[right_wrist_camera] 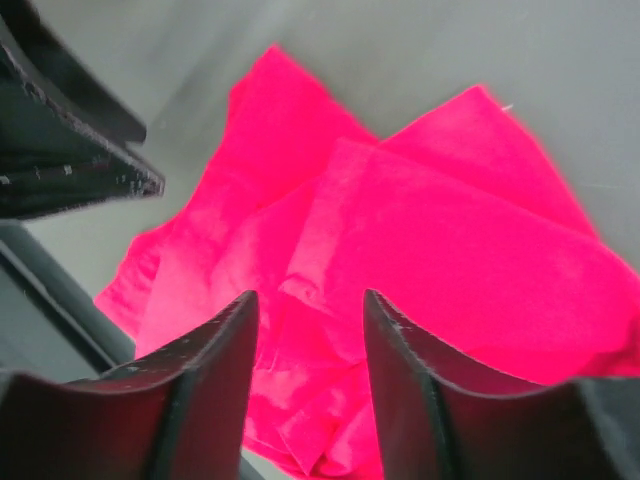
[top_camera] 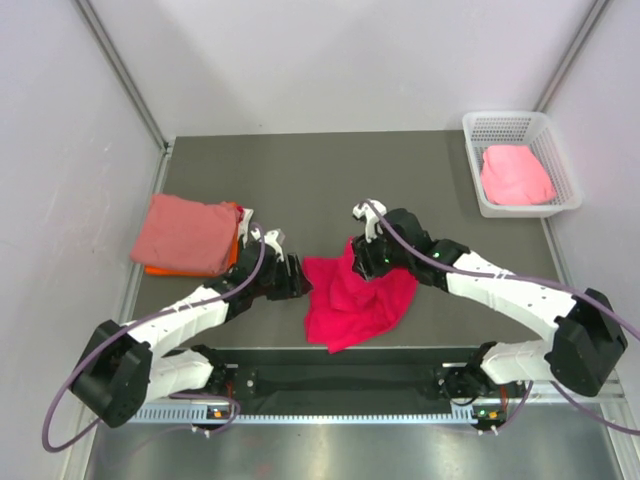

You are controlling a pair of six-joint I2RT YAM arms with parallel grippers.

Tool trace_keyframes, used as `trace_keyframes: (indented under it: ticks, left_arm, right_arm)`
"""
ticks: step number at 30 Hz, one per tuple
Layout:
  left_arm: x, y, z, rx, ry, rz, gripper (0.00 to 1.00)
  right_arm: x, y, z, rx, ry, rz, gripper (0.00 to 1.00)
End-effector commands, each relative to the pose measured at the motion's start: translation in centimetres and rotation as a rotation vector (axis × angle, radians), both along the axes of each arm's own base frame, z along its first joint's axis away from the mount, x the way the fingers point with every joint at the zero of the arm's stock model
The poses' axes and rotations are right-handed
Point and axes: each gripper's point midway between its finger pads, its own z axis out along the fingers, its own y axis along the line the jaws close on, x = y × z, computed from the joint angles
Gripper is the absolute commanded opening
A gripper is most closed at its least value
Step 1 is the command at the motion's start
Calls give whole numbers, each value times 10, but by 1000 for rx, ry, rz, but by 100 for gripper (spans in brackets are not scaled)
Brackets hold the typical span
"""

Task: Fold and stack the t-shirts
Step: Flatten the tshirt out

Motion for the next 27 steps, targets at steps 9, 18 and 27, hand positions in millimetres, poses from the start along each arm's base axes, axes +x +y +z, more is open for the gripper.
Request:
trace_keyframes:
  ticks: [9, 18, 27]
  left_arm:
    - [10, -21, 21, -47, -49, -52, 66]
    - [12, -22, 11, -49, -23, -32, 67]
    - [10, -18, 9, -36, -25, -28, 67]
  right_arm:
    - [-21, 23, -60, -121, 123, 119, 56]
    - [-19, 30, -90, -241, 110, 69, 54]
    - [-9, 28, -97, -255, 71, -22, 34]
